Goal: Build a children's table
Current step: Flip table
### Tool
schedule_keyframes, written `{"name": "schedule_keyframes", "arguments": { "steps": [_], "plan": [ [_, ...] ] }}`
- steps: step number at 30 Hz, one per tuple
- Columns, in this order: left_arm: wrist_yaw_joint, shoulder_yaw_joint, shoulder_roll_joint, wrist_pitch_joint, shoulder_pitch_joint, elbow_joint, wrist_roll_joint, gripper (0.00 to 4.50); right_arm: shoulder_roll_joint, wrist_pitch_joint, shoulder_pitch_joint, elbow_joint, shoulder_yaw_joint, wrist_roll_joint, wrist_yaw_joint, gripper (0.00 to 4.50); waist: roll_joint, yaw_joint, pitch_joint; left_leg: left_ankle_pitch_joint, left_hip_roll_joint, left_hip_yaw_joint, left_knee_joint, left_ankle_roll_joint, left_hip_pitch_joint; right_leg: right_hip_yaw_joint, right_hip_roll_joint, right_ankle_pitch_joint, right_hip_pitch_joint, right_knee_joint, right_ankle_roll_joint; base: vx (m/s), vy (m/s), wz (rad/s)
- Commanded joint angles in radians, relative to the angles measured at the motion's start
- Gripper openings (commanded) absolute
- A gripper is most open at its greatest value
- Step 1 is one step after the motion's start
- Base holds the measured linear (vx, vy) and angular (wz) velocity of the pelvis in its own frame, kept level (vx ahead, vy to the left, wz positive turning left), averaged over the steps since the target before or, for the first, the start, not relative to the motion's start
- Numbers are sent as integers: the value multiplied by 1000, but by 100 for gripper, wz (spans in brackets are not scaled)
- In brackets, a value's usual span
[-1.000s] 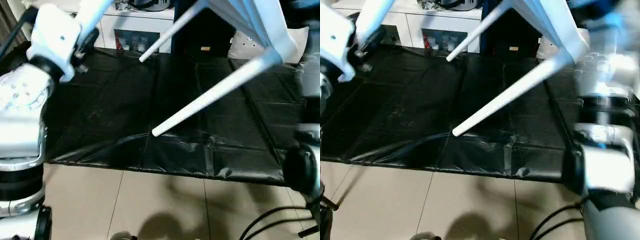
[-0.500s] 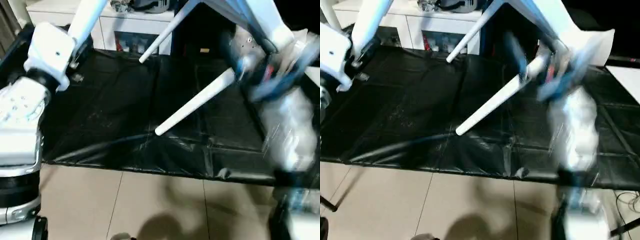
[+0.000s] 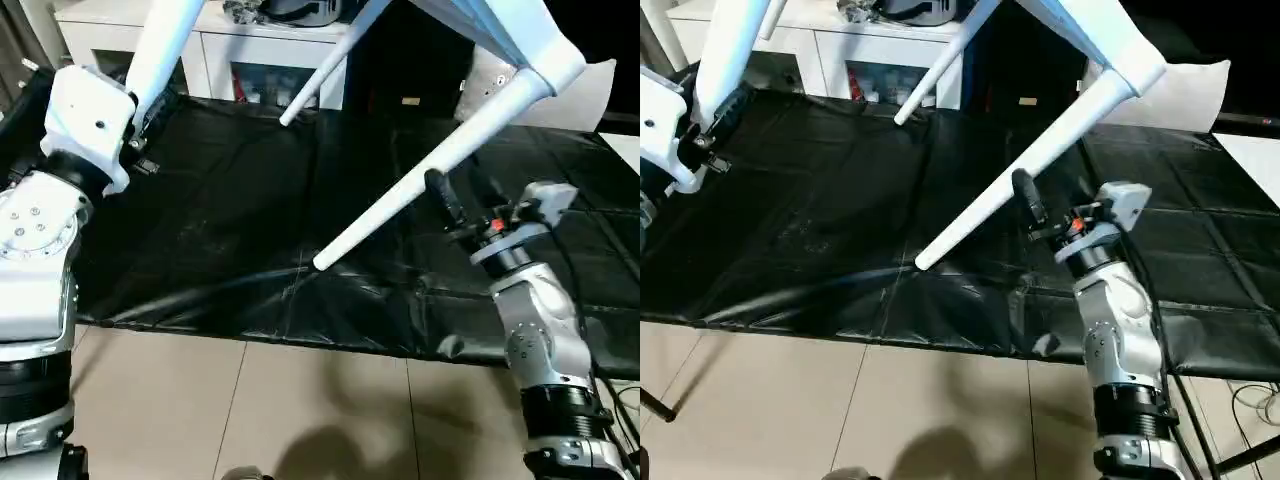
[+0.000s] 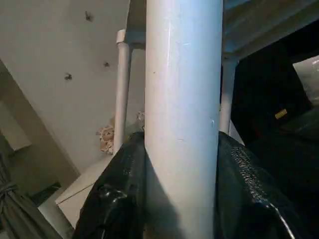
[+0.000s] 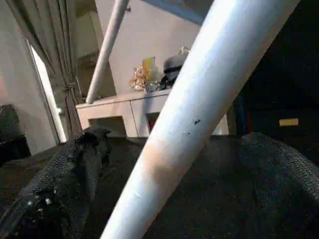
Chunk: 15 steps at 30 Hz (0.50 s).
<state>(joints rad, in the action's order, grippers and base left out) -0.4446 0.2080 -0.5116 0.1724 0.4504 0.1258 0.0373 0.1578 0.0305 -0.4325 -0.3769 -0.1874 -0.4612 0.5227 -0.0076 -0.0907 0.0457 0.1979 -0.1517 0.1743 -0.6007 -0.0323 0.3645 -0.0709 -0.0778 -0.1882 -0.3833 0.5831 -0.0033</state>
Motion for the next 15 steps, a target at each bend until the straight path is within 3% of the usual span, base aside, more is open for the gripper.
{"name": "schedule_keyframes", "arguments": {
  "steps": [1,7,10,11,14,15],
  "plan": [
    [-63,-81,10,29,-42,-68,-2,155,-3,-10,-31,-24,7,0,1,450,6,12,-33,580,-72,-55,102,-66,-37,44,-88,-649,-16,-105,-55,0,0,0],
    [-84,-89,30,-4,-47,-84,-38,155,-19,43,-205,-270,-17,-2,19,450,20,17,-33,626,-74,-55,105,-86,-41,45,-84,-588,-19,-100,-83,0,0,0],
    [-95,-92,41,-16,-52,-88,-59,155,-24,64,-256,-338,-24,11,29,450,19,10,-35,609,-75,-51,105,-83,-41,50,-86,-560,-19,-96,-97,0,0,0],
    [-103,-97,50,-25,-59,-91,-76,155,-28,74,-294,-370,-31,6,54,450,14,8,-37,596,-77,-49,106,-79,-39,52,-87,-543,-18,-94,-102,0,0,0],
    [-106,-98,55,-36,-72,-101,-87,155,-28,69,-314,-359,-28,-18,126,450,13,3,-39,562,-79,-46,109,-73,-35,56,-87,-502,-13,-87,-118,0,0,0],
    [-102,-97,54,-41,-79,-111,-85,155,-26,52,-308,-326,-17,-35,177,450,10,2,-40,524,-80,-45,110,-64,-27,57,-87,-470,-7,-82,-123,0,0,0]
  ]
}}
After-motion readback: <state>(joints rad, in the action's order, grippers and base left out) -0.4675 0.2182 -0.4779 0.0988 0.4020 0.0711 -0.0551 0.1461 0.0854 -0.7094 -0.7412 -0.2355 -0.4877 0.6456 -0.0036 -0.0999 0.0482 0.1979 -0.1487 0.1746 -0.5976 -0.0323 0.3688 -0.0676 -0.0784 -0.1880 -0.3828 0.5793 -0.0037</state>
